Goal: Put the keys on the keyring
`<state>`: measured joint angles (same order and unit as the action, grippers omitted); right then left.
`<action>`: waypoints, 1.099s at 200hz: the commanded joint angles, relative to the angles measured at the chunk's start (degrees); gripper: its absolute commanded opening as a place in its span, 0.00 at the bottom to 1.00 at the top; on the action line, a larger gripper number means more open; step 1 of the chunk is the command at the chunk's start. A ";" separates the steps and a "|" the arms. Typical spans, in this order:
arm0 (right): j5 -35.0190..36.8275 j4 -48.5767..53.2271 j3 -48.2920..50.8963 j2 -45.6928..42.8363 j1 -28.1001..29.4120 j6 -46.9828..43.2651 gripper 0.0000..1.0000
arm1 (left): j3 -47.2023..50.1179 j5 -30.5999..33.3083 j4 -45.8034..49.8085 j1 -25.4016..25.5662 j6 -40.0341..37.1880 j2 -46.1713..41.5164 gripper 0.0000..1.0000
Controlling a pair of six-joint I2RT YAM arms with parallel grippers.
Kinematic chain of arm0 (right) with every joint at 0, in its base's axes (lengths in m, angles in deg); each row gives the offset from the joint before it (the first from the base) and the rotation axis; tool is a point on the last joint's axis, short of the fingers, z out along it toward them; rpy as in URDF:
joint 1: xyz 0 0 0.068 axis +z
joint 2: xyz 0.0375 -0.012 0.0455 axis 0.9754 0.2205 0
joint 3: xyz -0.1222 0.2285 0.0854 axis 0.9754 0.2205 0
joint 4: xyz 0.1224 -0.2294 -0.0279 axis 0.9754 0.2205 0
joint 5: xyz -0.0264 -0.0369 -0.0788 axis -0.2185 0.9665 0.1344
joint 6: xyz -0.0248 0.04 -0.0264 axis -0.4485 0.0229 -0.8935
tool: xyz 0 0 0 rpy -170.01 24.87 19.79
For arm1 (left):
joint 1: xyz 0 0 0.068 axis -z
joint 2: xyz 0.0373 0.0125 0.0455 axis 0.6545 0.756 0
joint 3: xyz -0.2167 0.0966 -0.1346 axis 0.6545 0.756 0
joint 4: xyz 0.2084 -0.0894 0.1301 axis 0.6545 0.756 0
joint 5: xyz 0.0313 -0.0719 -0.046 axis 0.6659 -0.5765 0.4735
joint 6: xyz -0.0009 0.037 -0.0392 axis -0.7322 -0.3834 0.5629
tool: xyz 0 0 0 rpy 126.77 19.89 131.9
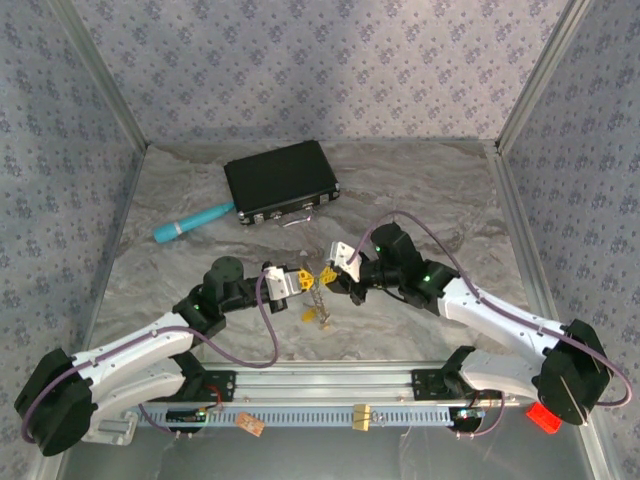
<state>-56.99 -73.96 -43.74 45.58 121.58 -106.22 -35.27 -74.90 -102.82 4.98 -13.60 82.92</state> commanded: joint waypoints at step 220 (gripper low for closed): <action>2.92 -0.29 -0.30 -1.76 1.12 -7.21 0.31 | -0.09 -7.76 -7.93 0.50 10.43 4.52 0.00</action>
<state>-55.14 -73.57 -42.80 43.35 122.41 -112.27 -35.27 -79.56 -106.67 5.00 -4.22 87.41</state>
